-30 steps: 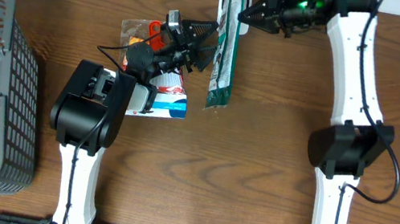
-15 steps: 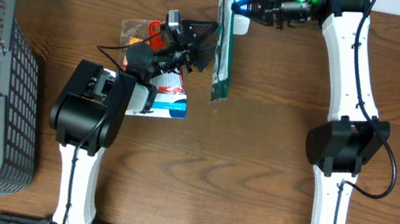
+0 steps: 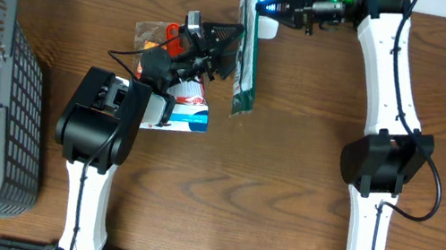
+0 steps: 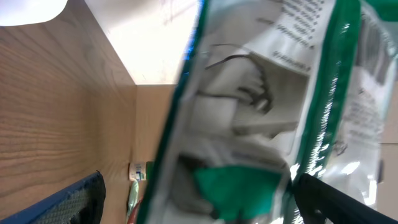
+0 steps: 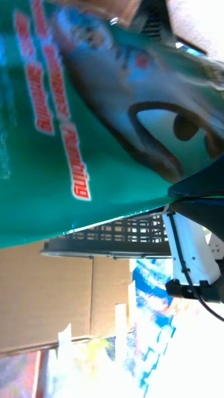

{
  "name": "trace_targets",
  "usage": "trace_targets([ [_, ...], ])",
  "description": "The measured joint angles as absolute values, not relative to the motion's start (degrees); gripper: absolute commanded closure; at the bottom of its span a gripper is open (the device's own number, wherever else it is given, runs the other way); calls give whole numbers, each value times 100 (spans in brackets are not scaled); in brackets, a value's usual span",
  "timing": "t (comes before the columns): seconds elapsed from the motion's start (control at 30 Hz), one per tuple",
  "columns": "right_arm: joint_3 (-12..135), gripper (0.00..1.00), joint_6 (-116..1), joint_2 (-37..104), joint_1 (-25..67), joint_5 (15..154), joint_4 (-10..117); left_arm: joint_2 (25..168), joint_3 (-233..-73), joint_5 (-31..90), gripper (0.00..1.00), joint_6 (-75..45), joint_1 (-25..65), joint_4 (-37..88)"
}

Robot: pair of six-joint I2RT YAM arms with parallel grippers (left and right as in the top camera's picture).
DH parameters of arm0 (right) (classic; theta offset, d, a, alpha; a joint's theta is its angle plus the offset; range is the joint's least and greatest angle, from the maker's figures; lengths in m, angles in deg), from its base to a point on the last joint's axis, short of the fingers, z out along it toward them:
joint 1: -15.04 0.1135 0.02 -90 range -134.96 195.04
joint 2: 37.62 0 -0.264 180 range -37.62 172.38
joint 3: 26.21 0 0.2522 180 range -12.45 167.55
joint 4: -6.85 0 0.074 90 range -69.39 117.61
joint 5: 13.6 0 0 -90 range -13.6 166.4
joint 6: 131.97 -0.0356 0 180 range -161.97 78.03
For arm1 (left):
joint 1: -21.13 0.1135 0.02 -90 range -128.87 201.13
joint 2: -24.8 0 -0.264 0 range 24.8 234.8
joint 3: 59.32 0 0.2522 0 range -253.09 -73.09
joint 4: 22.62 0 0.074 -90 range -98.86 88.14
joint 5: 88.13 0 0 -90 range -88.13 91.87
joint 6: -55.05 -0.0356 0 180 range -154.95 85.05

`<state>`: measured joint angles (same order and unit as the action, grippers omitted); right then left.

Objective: Scan the item barcode

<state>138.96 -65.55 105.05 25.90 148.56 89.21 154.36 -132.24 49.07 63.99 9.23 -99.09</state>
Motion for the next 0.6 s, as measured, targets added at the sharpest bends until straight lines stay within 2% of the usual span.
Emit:
trace_targets([
  [0.3,13068,99,-6203,10505,2583,14410,9471,15436,-13224,4909,3,6396,923,-9901],
  [0.37,13031,99,-6096,10505,2583,14030,9806,15433,-13224,4911,6,6394,923,-9901],
  [0.43,13024,99,-5936,10505,2583,13542,10164,15436,-13224,4931,22,6366,925,-9898],
  [0.5,13022,99,-5776,10505,2583,13118,10438,15436,-13224,4997,49,6248,929,-9894],
  [0.53,13020,99,-5698,10505,2583,12933,10534,15433,-13224,5045,67,6173,931,-9896],
  [0.57,13020,99,-5623,10505,2583,12749,10601,15436,-13224,5117,81,6099,936,-9892],
  [0.6,13020,99,-5567,10505,2581,12609,10634,15436,-13224,5169,89,6016,940,-9894],
])
